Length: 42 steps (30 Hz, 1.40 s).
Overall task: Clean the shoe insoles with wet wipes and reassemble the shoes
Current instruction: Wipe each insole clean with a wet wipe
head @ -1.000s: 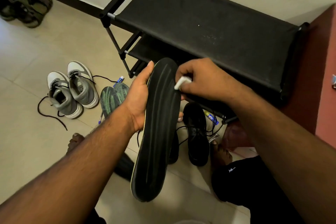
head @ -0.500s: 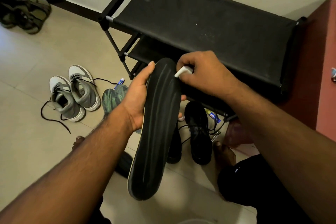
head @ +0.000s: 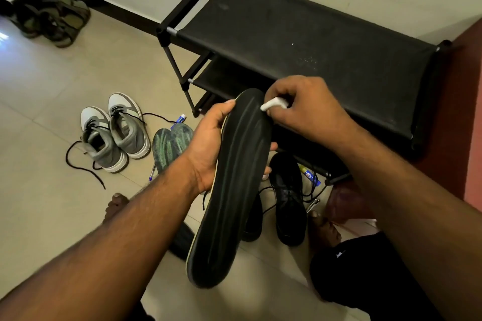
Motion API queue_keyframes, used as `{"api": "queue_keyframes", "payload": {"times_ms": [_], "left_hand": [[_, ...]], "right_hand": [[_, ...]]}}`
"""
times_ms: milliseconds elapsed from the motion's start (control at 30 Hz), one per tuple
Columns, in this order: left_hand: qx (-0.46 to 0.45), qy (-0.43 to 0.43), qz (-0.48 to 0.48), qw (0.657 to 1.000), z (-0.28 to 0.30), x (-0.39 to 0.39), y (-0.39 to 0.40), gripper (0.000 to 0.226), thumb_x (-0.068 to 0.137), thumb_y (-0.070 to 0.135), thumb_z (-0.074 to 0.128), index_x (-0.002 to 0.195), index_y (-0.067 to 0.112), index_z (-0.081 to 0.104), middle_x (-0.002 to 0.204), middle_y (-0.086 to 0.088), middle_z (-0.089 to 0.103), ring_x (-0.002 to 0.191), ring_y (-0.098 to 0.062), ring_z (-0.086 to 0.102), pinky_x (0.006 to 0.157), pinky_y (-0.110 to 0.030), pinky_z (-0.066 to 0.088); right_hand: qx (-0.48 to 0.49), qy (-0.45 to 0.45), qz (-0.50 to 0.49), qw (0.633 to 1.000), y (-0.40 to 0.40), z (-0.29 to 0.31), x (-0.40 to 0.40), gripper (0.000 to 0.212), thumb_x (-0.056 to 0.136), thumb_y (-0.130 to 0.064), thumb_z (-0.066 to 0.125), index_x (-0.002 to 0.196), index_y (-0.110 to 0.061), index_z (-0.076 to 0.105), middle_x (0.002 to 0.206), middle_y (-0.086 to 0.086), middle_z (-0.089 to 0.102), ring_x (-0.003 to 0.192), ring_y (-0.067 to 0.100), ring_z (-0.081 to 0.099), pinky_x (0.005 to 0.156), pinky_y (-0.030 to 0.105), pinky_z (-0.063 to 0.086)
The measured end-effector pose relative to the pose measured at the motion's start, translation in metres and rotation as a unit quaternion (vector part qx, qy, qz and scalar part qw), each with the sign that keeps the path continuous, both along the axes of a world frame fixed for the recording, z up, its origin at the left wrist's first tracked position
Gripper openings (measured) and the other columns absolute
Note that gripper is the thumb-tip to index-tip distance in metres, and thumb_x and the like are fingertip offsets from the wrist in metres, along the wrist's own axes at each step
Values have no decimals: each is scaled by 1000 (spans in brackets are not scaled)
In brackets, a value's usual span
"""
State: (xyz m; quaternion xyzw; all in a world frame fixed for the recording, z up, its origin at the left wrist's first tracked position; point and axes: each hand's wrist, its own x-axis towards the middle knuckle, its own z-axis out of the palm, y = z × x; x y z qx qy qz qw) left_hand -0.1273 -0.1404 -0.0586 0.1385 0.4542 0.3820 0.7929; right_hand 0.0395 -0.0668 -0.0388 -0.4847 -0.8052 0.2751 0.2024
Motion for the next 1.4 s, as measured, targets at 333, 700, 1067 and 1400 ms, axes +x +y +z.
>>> {"api": "queue_keyframes", "payload": {"times_ms": [333, 700, 1067, 1400], "left_hand": [[-28, 22, -12, 999, -4, 4, -1, 70, 94, 64, 41, 116, 5, 70, 111, -25, 67, 111, -41, 61, 95, -57, 45], [-29, 34, -4, 999, -6, 5, -2, 70, 93, 65, 42, 112, 5, 73, 113, -27, 66, 114, -43, 59, 97, -60, 44], [-26, 41, 14, 999, 1, 2, -1, 64, 94, 62, 40, 113, 9, 72, 100, -20, 69, 86, -33, 68, 75, -50, 57], [-29, 7, 23, 999, 2, 0, 4, 69, 95, 63, 39, 129, 9, 64, 120, -25, 64, 114, -41, 56, 93, -55, 47]], "right_hand": [[1, -10, -36, 999, 3, 1, 1, 12, 77, -12, 68, 84, -20, 73, 79, -10, 68, 72, 2, 58, 65, 9, 40], [-60, -15, -2, 998, 0, 4, 1, 9, 76, -15, 75, 85, -20, 74, 71, -16, 63, 67, -5, 58, 61, 5, 40], [-155, -69, 95, 981, -10, 2, -4, 10, 76, -18, 79, 78, -24, 71, 73, -11, 66, 67, 1, 64, 58, 15, 47], [-130, 60, 29, 989, -10, 8, -1, 10, 78, -12, 73, 83, -21, 71, 79, -9, 69, 71, 1, 65, 66, 20, 53]]}}
